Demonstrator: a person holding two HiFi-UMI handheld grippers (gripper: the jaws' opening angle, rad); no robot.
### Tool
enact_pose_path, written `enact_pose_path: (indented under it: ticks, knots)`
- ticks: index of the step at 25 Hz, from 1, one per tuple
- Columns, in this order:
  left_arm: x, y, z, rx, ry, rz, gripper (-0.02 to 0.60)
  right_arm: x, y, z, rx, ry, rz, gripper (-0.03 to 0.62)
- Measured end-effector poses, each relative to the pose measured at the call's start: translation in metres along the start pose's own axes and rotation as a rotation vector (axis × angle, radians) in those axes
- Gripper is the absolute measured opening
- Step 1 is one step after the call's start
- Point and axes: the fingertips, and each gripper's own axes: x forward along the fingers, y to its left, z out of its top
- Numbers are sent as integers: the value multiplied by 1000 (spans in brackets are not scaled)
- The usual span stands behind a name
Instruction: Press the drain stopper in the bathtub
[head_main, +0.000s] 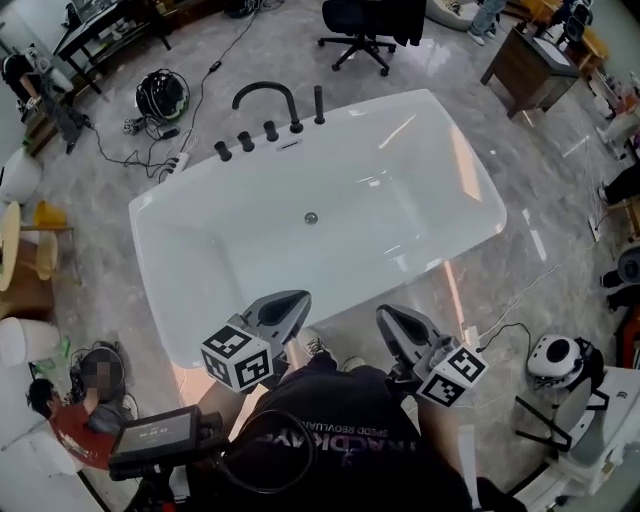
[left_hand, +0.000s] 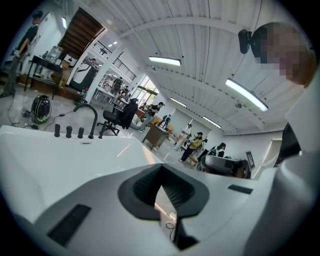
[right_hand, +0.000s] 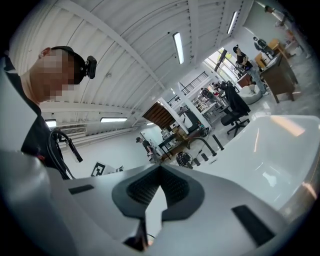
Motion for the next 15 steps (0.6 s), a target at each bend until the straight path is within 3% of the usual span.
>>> enact_pose_path:
  ticks: [6, 15]
  knots:
    - [-11, 16, 7, -47, -29, 52, 8, 35, 1, 9, -1, 94, 45, 17]
    - [-15, 36, 14, -92, -159, 206, 8, 73, -17, 26, -68, 199, 190, 17]
